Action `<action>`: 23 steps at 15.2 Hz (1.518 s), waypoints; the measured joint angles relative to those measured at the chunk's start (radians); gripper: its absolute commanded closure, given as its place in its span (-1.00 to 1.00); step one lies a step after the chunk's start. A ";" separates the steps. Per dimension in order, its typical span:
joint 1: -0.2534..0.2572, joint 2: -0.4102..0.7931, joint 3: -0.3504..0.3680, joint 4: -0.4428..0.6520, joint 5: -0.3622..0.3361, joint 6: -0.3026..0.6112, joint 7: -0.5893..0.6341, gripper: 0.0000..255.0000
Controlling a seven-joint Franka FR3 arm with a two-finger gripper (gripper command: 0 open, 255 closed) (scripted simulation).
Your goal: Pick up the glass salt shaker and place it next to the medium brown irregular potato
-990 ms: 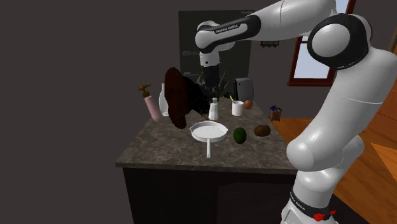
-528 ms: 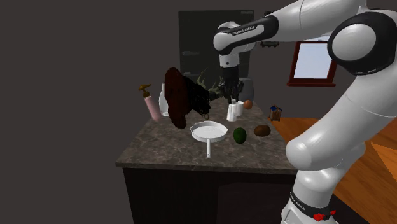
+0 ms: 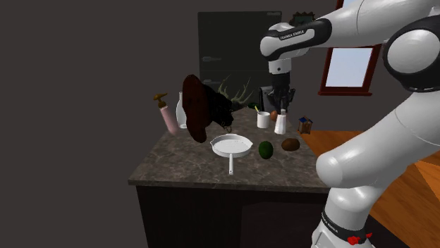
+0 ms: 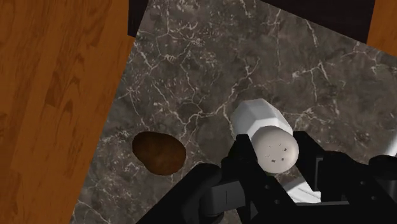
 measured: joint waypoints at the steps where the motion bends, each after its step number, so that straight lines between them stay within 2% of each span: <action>1: -0.008 -0.019 -0.021 -0.020 -0.011 0.003 -0.026 1.00; 4: -0.033 -0.058 -0.077 -0.059 -0.045 0.008 -0.095 1.00; 6: -0.037 -0.071 -0.088 -0.090 -0.052 0.026 -0.108 1.00; 23: -0.038 -0.054 -0.090 -0.307 -0.058 0.260 -0.091 1.00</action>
